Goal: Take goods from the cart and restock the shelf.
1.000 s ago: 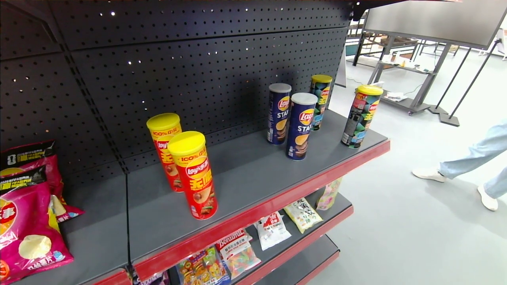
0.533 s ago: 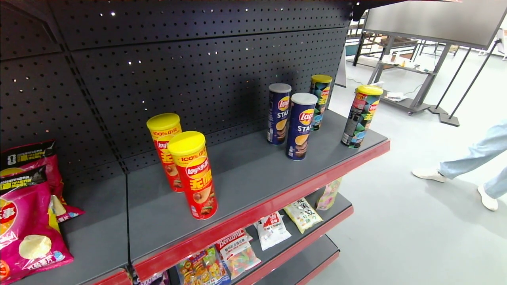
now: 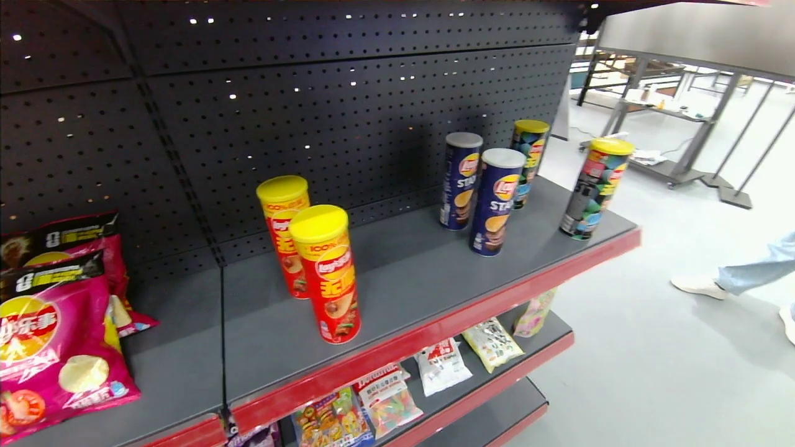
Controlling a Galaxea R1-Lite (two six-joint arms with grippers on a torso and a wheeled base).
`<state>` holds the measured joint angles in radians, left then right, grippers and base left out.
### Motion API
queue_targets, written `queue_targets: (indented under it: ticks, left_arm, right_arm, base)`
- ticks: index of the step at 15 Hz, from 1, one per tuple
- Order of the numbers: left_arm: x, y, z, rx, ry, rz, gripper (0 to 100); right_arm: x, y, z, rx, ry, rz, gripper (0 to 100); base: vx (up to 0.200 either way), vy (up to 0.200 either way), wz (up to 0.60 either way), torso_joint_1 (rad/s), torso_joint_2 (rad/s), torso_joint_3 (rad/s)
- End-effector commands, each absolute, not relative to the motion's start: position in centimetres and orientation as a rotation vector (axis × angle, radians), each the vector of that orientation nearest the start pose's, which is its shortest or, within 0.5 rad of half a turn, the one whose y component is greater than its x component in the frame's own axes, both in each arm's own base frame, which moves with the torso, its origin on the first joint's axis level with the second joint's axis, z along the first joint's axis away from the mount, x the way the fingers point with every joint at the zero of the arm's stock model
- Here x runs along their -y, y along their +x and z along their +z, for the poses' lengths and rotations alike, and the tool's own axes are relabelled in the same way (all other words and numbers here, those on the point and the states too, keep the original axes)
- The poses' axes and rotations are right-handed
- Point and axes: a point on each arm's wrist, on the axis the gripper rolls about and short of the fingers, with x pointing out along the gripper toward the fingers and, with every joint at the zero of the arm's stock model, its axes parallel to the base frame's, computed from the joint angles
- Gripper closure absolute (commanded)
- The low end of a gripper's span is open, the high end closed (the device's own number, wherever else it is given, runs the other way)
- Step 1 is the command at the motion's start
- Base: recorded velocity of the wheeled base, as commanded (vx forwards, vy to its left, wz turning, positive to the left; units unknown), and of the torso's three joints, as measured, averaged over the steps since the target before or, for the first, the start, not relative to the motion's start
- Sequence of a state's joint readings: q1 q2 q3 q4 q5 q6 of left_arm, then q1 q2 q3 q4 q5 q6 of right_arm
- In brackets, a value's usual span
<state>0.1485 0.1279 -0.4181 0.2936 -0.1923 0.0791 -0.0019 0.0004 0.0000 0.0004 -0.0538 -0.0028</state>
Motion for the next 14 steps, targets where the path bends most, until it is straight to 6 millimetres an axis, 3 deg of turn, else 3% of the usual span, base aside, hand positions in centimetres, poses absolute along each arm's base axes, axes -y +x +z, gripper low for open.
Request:
queue_targets:
  ticks: [1,8,13,14]
  left_arm:
    - [1.17,-4.92,15.98,0.003,0.08,-0.043,0]
    - [1.18,-4.98,15.64,0.003,0.085,-0.044,0]
    - [1.18,-4.96,15.19,0.002,0.092,-0.046,0]
    - [1.16,-4.89,15.02,-0.006,0.092,-0.042,0]
  right_arm:
    - [0.11,-2.28,7.55,0.0,-0.003,-0.057,0]
    - [0.11,-2.28,7.55,0.0,-0.002,-0.057,0]
    - [0.07,-2.28,7.55,0.0,-0.018,-0.034,0]
    - [-0.08,-2.15,7.63,-0.016,-0.055,0.043,0]
  base:
    - [0.0,0.0,0.6,0.012,0.0,0.007]
    - [0.0,0.0,0.6,0.004,0.0,0.003]
    - [0.0,0.0,0.0,0.0,0.0,0.0]
    - [0.0,0.0,0.0,0.0,0.0,0.0]
